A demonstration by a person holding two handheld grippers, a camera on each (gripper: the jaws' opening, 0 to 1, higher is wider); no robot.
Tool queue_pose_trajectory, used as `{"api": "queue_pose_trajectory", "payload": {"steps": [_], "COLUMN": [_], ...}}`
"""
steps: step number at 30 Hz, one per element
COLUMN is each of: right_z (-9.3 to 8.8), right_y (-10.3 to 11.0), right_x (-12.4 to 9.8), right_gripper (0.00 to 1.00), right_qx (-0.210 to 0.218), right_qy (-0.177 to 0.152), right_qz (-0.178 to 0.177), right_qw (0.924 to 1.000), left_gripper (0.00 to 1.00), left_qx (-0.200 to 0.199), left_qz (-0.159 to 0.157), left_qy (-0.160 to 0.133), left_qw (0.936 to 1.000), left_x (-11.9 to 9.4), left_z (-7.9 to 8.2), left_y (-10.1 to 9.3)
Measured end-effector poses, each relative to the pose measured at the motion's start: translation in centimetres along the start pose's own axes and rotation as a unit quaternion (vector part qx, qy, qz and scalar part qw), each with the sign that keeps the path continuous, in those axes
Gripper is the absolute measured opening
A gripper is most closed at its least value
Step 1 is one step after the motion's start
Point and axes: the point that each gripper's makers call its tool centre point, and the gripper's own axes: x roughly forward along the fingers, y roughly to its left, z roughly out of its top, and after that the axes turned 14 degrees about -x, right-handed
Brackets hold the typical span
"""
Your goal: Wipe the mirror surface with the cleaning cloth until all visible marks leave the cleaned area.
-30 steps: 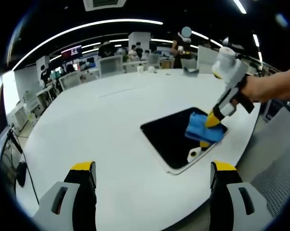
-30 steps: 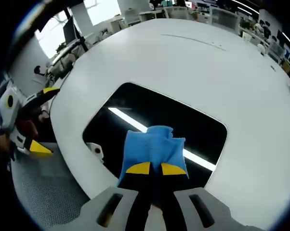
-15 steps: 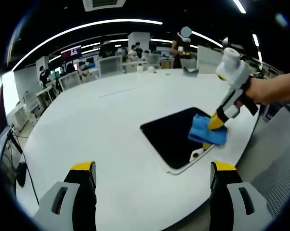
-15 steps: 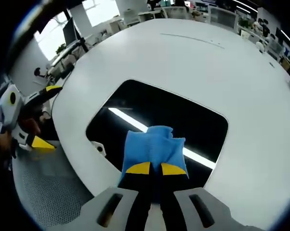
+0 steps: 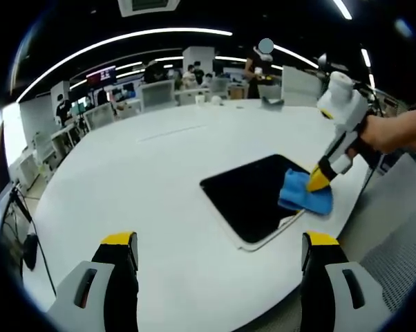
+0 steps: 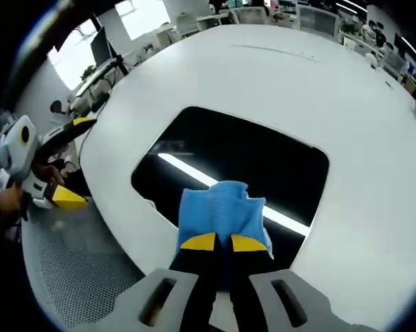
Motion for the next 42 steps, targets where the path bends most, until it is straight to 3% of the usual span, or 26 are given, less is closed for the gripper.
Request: {"api": "queue_pose_trajectory", "payload": {"steps": [10, 16, 18, 19, 20, 23, 25, 27, 29, 42], "right_z": [-0.1, -0.1, -0.1, -0.1, -0.1, -0.2, -0.5, -0.7, -0.8, -1.5], "right_y": [0.1, 0.1, 0.1, 0.1, 0.1, -0.1, -0.4, -0.6, -0.6, -1.4], "right_x": [0.0, 0.0, 0.0, 0.0, -0.1, -0.2, -0.3, -0.4, -0.5, -0.8], "right_gripper": [0.00, 0.00, 0.00, 0.00, 0.00, 0.00, 0.00, 0.00, 0.00, 0.00], "right_qx": [0.000, 0.007, 0.008, 0.008, 0.007, 0.008, 0.011, 0.013, 0.014, 0.003], "right_qy": [-0.002, -0.001, -0.002, -0.003, -0.004, -0.002, -0.003, -0.003, -0.003, 0.005], "right_qz": [0.002, 0.005, 0.005, 0.006, 0.006, 0.002, 0.001, -0.001, -0.001, -0.003], "right_qw": [1.0000, 1.0000, 1.0000, 0.9999, 0.9999, 1.0000, 0.9999, 0.9999, 0.9999, 1.0000], "left_gripper": [0.99, 0.99, 0.99, 0.99, 0.99, 0.99, 0.99, 0.99, 0.99, 0.99], "left_qx": [0.000, 0.006, -0.023, -0.056, -0.060, -0.035, -0.018, -0.018, -0.016, -0.011], "left_qz": [0.002, 0.020, -0.011, -0.028, -0.034, -0.027, -0.003, -0.006, -0.010, 0.000], "left_qy": [0.003, 0.005, -0.002, 0.007, 0.009, -0.006, -0.006, -0.005, -0.023, -0.005], "left_qw": [1.0000, 0.9998, 0.9997, 0.9980, 0.9976, 0.9990, 0.9998, 0.9998, 0.9996, 0.9999], "left_x": [0.0, -0.2, -0.1, -0.1, -0.1, -0.1, 0.1, 0.0, -0.2, -0.1], "left_z": [-0.1, 0.4, 0.7, 0.5, 0.5, 0.9, 0.6, 0.5, 1.0, 0.4], "left_y": [0.0, 0.4, -0.7, -1.2, -1.4, -1.3, -0.3, -0.4, -0.4, -0.1]}}
